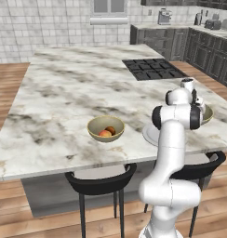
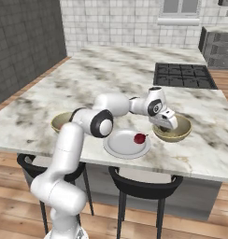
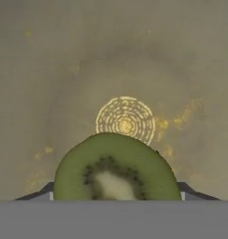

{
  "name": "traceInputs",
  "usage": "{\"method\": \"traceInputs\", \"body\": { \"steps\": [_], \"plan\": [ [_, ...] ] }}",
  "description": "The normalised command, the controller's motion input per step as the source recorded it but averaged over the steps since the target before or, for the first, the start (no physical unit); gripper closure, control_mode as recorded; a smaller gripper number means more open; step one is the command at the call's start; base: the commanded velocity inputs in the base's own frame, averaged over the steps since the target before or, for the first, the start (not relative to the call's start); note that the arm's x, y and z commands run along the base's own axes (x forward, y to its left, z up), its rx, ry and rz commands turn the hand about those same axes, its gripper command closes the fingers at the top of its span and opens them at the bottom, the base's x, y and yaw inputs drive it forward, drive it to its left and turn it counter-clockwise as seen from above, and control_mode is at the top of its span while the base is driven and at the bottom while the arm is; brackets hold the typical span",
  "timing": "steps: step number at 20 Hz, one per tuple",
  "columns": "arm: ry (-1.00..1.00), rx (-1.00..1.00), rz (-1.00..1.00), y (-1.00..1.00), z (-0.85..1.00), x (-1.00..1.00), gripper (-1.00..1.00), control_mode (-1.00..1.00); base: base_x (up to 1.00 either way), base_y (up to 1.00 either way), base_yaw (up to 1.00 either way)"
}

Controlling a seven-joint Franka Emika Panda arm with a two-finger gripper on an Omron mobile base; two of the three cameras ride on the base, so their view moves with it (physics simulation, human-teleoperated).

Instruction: Take the fruits from the plate on the dining counter and place two fruits in each bowl.

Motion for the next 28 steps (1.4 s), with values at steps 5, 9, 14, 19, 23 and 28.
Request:
{"method": "traceInputs", "body": {
  "steps": [5,9,14,19,23,28],
  "plan": [
    [-0.21,0.0,0.0,0.01,-0.01,-0.16,-1.0,-1.0,0.0,0.0,0.0],
    [-0.09,0.0,0.0,0.0,0.02,-0.32,-1.0,-1.0,0.0,0.0,0.0],
    [-0.05,0.0,0.0,0.12,0.22,-0.4,-1.0,-1.0,0.0,0.0,0.0],
    [-0.02,0.0,0.0,0.69,0.78,-0.8,-1.0,-1.0,0.0,0.0,0.0],
    [0.05,0.0,0.0,0.9,0.62,-0.58,-1.0,-1.0,0.0,0.0,0.0],
    [0.08,0.0,0.02,0.76,0.17,-0.41,-1.0,-1.0,0.0,0.0,0.0]
  ]
}}
